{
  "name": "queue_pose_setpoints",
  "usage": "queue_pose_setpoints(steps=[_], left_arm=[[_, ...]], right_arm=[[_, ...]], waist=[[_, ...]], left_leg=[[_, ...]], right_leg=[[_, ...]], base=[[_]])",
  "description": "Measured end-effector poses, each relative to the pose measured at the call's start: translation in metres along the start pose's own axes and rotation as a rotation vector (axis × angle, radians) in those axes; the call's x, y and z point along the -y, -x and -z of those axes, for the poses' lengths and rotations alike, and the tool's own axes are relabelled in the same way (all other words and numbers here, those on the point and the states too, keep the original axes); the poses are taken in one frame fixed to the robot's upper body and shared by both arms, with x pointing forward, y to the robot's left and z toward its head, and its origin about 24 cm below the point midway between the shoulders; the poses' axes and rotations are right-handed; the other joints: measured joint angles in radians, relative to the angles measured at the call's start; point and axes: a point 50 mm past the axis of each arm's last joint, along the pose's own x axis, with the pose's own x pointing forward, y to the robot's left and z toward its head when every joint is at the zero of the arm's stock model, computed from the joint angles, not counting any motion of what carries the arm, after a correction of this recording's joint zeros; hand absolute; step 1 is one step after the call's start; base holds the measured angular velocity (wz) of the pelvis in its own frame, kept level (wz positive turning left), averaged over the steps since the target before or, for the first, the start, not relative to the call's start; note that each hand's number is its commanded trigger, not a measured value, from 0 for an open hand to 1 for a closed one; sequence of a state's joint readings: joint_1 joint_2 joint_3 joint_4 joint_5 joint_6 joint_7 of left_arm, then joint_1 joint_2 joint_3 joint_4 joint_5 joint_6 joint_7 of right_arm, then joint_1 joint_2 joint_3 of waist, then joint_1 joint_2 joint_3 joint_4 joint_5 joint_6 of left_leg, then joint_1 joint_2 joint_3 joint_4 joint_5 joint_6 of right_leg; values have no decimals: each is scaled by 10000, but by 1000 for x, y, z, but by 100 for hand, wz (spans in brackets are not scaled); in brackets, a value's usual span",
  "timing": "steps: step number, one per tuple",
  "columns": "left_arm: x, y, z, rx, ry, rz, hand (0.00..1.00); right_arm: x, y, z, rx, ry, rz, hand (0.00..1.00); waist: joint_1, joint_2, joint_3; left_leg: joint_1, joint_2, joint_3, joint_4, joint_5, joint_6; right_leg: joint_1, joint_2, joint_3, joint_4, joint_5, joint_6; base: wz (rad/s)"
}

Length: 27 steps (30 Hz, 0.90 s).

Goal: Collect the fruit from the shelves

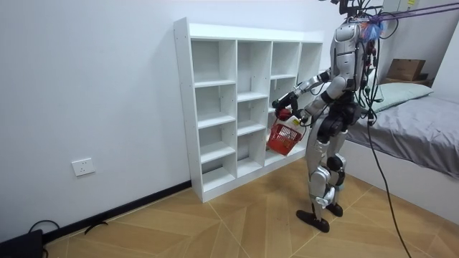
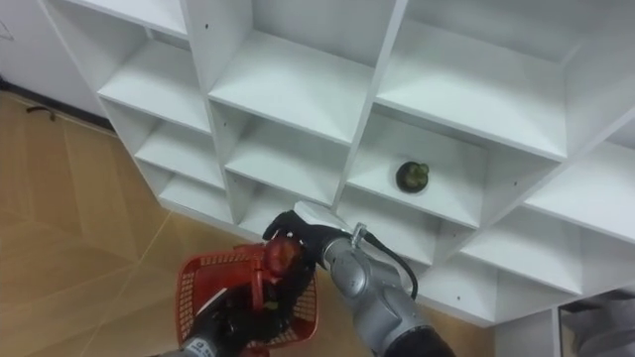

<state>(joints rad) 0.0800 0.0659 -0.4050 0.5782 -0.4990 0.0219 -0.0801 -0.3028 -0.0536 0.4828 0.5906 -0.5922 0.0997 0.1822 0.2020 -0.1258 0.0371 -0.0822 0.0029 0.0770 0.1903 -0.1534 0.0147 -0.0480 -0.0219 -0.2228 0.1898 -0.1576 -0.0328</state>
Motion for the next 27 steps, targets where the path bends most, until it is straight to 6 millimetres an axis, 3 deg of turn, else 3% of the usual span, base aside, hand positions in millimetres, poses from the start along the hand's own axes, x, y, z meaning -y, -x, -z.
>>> queue_pose_setpoints(steps=[5, 27], left_arm=[[-1, 0, 3, -124, 19, -66, 100], [-1, -1, 2, -96, 126, -98, 100]], right_arm=[[-1, 0, -1, 40, 30, -41, 0], [-1, -1, -4, 127, -14, 37, 0]], waist=[[1, -78, 24], [2, -27, 9]], left_leg=[[-25, 2, -14, 37, -1, 1], [-78, 15, -42, 116, -5, 2]], right_leg=[[-6, 4, -5, 5, 7, -7], [-31, 10, -28, 43, 22, -26]], base=[[0], [0]])
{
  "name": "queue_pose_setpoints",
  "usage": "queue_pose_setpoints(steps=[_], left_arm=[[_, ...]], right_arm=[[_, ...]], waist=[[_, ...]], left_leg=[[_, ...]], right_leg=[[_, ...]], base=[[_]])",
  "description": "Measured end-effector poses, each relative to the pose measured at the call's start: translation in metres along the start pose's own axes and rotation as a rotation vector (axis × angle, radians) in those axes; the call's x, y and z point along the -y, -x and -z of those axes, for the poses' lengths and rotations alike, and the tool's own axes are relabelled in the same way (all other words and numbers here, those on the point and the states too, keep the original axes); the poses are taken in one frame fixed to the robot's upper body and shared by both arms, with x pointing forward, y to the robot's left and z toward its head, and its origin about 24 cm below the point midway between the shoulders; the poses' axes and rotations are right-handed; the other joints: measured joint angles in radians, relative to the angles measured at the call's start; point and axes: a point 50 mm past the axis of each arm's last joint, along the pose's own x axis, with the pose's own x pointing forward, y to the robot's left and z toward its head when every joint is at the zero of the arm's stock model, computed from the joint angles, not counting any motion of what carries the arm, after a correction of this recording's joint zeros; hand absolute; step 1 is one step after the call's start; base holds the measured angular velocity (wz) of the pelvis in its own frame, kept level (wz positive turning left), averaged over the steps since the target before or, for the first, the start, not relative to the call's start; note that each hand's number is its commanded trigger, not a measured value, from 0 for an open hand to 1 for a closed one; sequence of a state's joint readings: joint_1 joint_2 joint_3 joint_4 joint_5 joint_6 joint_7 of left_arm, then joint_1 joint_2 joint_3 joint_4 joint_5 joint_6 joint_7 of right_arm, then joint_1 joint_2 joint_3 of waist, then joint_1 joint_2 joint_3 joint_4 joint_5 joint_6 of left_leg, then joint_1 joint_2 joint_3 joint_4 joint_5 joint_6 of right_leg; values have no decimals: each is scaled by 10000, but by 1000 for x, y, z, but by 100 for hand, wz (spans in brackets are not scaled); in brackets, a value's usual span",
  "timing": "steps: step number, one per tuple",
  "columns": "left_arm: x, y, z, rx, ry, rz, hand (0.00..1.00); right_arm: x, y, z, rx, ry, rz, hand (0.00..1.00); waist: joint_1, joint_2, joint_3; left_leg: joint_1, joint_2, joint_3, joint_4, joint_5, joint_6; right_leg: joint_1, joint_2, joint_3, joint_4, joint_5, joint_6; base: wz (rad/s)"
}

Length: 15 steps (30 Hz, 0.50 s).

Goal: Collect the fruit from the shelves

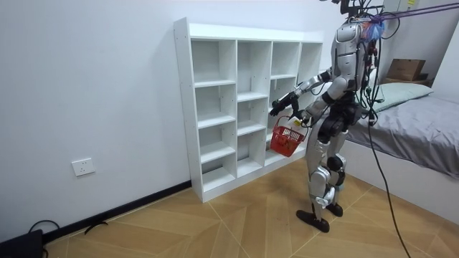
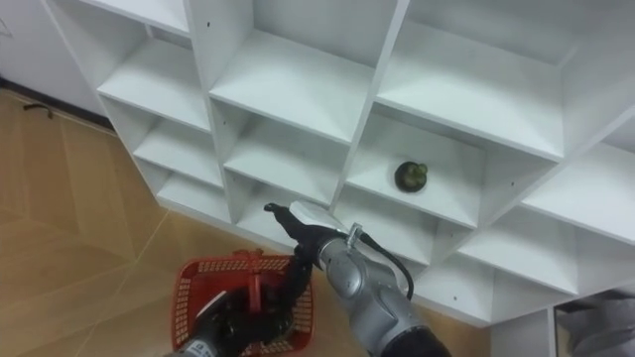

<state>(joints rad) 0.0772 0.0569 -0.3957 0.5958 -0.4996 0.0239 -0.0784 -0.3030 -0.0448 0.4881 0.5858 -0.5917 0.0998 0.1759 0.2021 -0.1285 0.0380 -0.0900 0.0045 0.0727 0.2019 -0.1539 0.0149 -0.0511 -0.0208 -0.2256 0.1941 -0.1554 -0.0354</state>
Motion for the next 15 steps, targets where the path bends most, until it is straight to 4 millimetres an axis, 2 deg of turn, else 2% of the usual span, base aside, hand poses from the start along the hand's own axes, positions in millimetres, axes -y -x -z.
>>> queue_pose_setpoints(steps=[6, 11, 15], left_arm=[[-2, 0, -1, 10, -33, -71, 100], [-12, 2, -4, 172, 209, -478, 100], [-19, 4, -7, 265, 317, -710, 100]], right_arm=[[11, 4, 7, -79, 185, 458, 0], [35, 13, 15, 115, -648, 1669, 0], [34, 25, 28, 88, -1064, 2124, 0]], waist=[[-95, 175, -33], [-393, 235, -68], [-629, 287, -103]], left_leg=[[57, -2, -40, 27, 0, 6], [242, -20, 36, 4, 0, 6], [425, -14, 59, -43, -3, 9]], right_leg=[[15, -41, -10, 94, -2, 3], [162, -52, 69, 78, -6, 8], [391, -41, 144, -93, 6, 22]], base=[[-1], [-3], [-1]])
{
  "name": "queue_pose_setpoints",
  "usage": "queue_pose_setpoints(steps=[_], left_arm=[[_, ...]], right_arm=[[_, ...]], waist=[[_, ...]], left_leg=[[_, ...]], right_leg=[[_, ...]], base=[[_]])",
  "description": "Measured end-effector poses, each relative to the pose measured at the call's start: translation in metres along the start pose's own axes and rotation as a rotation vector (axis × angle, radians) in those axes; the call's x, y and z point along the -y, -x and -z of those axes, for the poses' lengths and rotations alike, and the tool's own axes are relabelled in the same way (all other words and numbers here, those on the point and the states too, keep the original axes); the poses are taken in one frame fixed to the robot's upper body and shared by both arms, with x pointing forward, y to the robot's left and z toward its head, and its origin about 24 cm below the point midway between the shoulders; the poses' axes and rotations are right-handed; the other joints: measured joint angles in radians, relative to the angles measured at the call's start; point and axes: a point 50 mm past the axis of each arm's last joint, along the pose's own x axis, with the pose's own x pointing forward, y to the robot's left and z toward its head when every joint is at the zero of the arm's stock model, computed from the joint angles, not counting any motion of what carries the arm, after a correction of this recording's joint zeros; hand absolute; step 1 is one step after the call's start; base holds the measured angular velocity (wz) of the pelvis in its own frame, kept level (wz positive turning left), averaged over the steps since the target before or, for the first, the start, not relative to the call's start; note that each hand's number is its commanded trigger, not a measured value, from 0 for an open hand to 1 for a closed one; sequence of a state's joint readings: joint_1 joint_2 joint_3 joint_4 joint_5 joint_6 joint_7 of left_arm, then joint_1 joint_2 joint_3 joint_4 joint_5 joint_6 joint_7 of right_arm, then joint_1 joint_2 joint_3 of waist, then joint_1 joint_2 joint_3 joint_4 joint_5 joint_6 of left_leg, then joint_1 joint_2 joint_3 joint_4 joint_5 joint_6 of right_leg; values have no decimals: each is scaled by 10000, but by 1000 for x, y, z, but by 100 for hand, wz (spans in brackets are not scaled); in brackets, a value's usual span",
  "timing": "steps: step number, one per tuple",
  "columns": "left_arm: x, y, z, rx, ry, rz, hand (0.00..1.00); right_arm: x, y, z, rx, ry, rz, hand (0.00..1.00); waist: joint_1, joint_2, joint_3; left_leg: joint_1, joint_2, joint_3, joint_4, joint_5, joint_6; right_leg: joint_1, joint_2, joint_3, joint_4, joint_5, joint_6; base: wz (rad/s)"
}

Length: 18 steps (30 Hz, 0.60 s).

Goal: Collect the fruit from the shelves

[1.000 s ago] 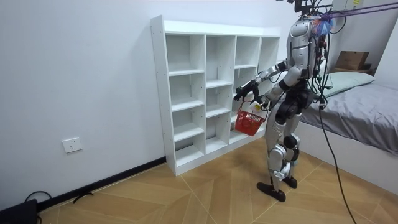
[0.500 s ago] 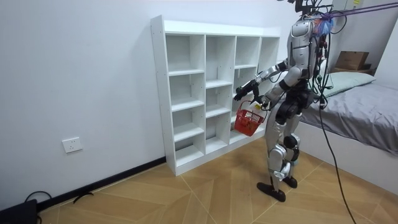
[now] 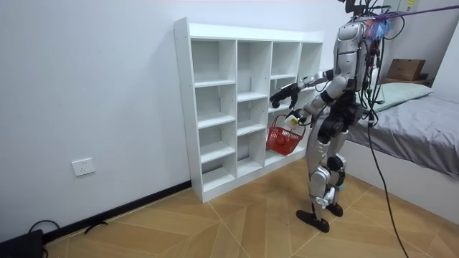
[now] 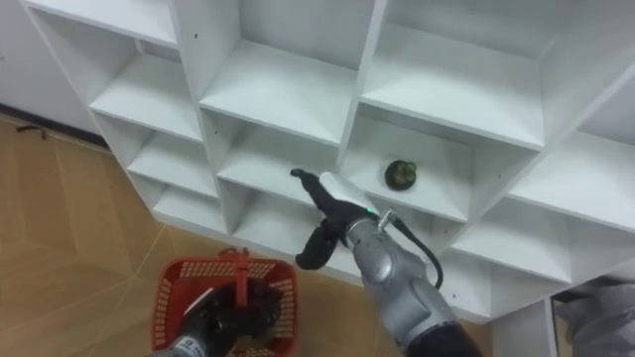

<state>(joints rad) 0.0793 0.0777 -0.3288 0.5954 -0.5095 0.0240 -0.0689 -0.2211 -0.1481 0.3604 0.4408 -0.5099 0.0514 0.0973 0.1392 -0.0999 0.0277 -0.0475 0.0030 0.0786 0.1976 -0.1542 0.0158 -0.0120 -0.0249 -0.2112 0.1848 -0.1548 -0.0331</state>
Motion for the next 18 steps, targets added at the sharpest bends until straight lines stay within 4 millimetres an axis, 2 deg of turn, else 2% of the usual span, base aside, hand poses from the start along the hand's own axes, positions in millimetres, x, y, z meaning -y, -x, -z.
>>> queue_pose_setpoints(steps=[3, 6, 9, 12, 18], left_arm=[[-9, 2, -2, 70, 39, -269, 100], [-19, 5, -3, 211, 383, -656, 100], [-25, 9, 2, 112, 488, -1005, 100], [-30, 12, 5, 30, 441, -1202, 100], [-37, 15, 4, 3, 281, -1461, 100]], right_arm=[[-3, 12, 18, -419, -347, 73, 0], [12, 20, 30, -737, -600, 814, 0], [25, 23, 31, -694, -656, 1480, 0], [34, 26, 33, -731, -639, 1998, 0], [31, 29, 40, -911, -748, 1952, 0]], waist=[[-41, 97, -62], [-254, 207, -153], [-372, 155, -203], [-556, 60, -232], [-646, 39, -194]], left_leg=[[261, 2, 76, -121, 0, -2], [449, 3, 250, -225, 3, -1], [623, 10, 295, -302, 3, -2], [829, -1, 290, -337, 1, -1], [1172, -3, 291, -397, -5, 3]], right_leg=[[162, 12, 108, -3, -13, 9], [244, -8, 180, 27, -27, 19], [345, -5, 230, 21, -43, 17], [546, -14, 226, 5, -63, 34], [818, -17, 230, -28, -84, 52]], base=[[-10], [-11], [-8], [0], [0]])
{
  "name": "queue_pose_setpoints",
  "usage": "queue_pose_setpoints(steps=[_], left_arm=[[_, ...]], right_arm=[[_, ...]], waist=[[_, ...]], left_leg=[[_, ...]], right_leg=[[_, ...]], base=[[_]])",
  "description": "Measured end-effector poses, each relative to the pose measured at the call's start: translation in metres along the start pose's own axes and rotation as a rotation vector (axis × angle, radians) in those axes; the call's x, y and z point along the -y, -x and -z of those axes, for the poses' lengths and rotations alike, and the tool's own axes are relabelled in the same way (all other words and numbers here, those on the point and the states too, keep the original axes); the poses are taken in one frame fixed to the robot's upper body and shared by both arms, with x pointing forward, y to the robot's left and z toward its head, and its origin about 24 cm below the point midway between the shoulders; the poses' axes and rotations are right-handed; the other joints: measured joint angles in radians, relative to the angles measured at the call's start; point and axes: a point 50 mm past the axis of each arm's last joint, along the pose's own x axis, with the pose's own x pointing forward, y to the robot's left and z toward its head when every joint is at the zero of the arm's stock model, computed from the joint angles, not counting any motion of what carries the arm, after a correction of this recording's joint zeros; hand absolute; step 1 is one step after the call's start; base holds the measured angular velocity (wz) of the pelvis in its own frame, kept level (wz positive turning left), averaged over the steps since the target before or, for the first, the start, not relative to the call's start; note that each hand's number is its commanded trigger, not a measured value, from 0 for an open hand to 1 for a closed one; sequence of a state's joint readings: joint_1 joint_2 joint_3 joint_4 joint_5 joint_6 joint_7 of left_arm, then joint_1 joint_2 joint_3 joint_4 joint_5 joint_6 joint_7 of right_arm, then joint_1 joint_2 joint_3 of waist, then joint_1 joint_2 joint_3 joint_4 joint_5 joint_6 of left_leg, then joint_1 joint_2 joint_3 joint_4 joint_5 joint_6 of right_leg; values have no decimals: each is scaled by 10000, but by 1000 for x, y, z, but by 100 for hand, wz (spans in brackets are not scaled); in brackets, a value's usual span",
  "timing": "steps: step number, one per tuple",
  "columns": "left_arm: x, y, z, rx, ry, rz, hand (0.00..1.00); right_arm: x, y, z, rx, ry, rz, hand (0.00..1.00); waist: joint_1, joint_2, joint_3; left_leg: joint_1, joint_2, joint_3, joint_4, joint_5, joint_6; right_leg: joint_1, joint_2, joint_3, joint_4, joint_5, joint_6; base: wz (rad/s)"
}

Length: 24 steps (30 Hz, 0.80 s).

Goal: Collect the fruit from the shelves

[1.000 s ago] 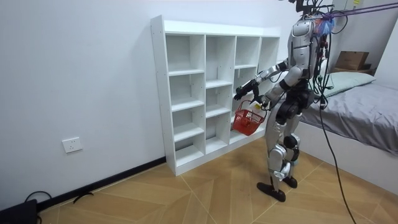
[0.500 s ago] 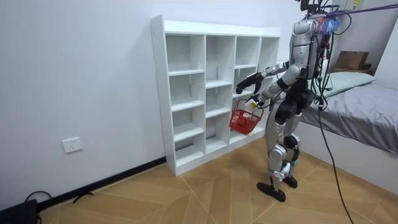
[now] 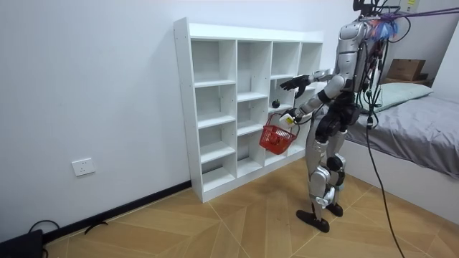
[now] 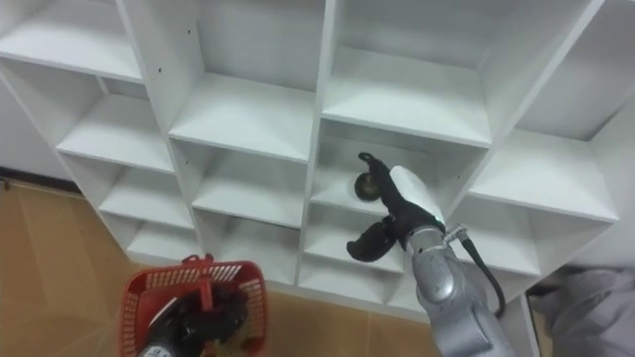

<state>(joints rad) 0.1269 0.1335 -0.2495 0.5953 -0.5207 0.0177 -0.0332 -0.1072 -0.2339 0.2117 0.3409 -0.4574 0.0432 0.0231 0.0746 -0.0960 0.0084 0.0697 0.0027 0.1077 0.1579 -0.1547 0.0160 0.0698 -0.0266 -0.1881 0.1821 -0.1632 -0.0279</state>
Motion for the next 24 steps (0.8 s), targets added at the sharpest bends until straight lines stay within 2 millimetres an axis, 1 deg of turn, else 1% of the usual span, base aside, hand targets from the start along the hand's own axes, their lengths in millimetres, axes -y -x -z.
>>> queue_pose_setpoints(steps=[3, 6, 9, 12, 16, 17, 20, 22, 24], left_arm=[[-5, 1, -1, 93, 173, -264, 100], [-7, 2, -2, 189, 178, -322, 100], [-8, 2, -1, 210, 193, -336, 100], [-8, 5, 5, 110, 261, -398, 100], [-11, 8, 11, -59, 305, -473, 100], [-11, 9, 12, -63, 300, -482, 100], [-12, 9, 13, -114, 279, -518, 100], [-15, 9, 11, -57, 280, -616, 100], [-18, 10, 12, -73, 288, -723, 100]], right_arm=[[0, 3, 6, -201, -141, 72, 0], [3, 5, 10, -257, -411, 265, 0], [3, 6, 11, -231, -440, 298, 0], [3, 6, 11, -168, -412, 323, 0], [3, 6, 13, -246, -135, 348, 0], [2, 6, 15, -326, -147, 301, 0], [-1, 6, 21, -546, -229, 174, 0], [-1, 6, 22, -566, -187, 171, 0], [-1, 3, 26, -759, -162, 114, 0]], waist=[[-1, 20, 24], [-1, 22, 25], [-18, 19, 28], [-103, 14, 30], [-139, -39, 53], [-113, -72, 35], [-88, -98, 36], [-52, -128, 20], [-58, -167, 31]], left_leg=[[120, 3, 28, -62, 0, 1], [122, 3, 27, -79, 1, 1], [125, 1, 24, -97, 0, 1], [120, -3, 22, -123, 0, 1], [100, -2, 25, -135, -5, -7], [64, -2, 28, -139, -8, -11], [0, 0, 23, -139, -9, -11], [-132, 1, 25, -121, -8, -11], [-246, 0, 14, -47, -7, -11]], right_leg=[[49, -5, 85, 11, -47, 14], [77, -3, 84, 31, -44, 15], [122, 2, 80, 9, -46, 17], [124, 7, 75, -22, -51, 20], [69, 27, 75, -89, -49, 18], [13, 30, 79, -95, -51, 16], [-36, 29, 71, -86, -48, 14], [-182, 13, 54, -9, -49, 7], [-237, -22, -25, 60, -59, -4]], base=[[-2], [0], [0], [0], [0], [0], [0], [0], [2]])
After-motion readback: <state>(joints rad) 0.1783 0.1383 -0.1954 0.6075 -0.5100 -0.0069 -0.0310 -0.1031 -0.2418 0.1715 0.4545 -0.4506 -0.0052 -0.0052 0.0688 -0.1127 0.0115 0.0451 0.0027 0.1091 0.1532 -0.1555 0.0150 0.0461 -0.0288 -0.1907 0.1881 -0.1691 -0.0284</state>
